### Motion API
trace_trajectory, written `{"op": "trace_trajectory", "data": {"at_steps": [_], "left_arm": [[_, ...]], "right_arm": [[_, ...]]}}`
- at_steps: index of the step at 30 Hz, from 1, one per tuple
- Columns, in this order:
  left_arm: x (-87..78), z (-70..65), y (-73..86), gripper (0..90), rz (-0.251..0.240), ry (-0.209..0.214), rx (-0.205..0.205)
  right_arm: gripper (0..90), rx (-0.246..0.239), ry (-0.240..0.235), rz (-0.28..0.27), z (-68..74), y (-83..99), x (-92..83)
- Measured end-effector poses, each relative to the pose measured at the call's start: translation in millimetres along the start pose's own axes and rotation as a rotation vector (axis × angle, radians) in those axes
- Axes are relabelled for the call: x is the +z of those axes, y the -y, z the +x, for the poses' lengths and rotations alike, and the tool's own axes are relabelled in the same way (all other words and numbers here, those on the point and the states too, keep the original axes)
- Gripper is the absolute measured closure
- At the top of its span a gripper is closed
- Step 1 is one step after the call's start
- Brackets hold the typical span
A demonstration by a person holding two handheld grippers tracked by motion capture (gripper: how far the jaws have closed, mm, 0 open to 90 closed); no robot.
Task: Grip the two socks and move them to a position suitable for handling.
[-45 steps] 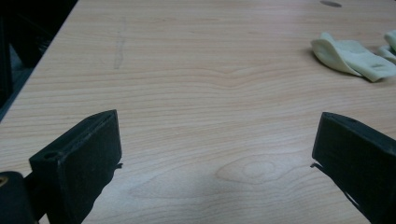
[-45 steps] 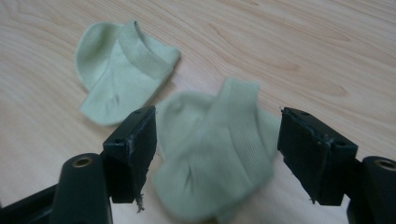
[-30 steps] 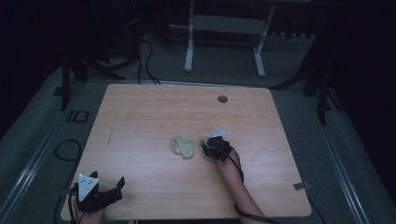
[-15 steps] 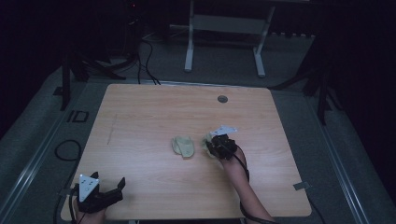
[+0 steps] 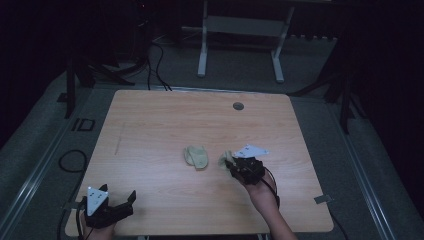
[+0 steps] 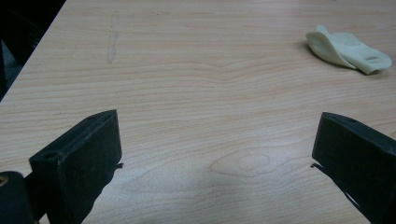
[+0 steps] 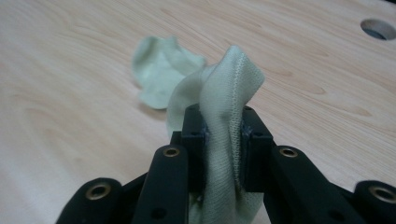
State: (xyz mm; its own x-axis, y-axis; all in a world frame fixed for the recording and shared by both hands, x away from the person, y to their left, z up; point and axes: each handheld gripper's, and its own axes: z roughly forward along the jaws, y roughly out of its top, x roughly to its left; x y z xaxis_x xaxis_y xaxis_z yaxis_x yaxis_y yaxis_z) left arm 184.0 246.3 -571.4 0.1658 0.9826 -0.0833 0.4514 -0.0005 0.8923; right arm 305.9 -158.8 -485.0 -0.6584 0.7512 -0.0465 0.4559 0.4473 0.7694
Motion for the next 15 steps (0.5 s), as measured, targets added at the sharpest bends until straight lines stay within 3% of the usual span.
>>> {"op": "trace_trajectory", "data": {"at_steps": [3, 6, 8, 11, 15], "left_arm": [[0.4, -0.3, -0.3, 1.5, -0.003, 0.002, 0.000], [0.4, -1.3, -0.2, 1.5, -0.004, 0.006, 0.004], [0.5, -1.7, -0.2, 1.6, -0.003, 0.010, 0.003], [0.8, -2.7, -0.1, 1.5, -0.003, 0.008, 0.007], [0.4, -5.0, -0.5, 1.5, -0.005, 0.013, 0.012]], "right_arm": [[75.8, -0.010, -0.012, -0.013, 6.9, 2.8, -7.3], [75.7, -0.024, -0.041, -0.019, 23.1, 13.1, -18.3], [75.7, -0.003, -0.063, -0.031, 30.3, 21.1, -24.1], [75.7, 0.003, -0.070, -0.035, 32.5, 24.0, -25.4], [75.6, 0.011, -0.081, -0.012, 47.5, 47.2, -25.0]]}}
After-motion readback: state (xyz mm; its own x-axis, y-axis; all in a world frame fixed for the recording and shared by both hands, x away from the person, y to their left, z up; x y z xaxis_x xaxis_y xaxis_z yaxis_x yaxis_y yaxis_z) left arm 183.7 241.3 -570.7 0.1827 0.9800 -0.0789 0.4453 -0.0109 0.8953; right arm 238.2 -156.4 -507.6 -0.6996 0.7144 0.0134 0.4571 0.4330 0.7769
